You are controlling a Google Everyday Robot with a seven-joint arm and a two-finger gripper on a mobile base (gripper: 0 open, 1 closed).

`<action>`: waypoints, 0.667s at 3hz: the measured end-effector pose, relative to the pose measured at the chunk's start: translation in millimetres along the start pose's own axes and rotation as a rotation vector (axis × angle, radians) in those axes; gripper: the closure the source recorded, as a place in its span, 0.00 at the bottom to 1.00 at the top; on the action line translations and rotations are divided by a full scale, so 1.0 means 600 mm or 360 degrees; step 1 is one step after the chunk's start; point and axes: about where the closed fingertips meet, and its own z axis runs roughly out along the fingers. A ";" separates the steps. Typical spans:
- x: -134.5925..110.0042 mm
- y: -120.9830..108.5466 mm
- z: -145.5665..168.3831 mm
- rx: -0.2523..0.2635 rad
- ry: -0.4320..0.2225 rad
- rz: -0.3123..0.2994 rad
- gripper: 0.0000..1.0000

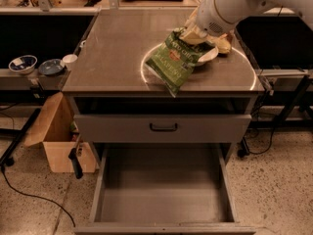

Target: Pick green jalapeno chip bag from middle drawer and place on counter

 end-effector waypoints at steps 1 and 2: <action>-0.001 0.002 0.003 -0.0004 0.0002 -0.0004 1.00; -0.001 0.002 0.003 -0.0004 0.0002 -0.0004 0.82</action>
Offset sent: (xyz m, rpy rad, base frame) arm 0.0003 0.0014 -0.0015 -0.0022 0.0013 0.0025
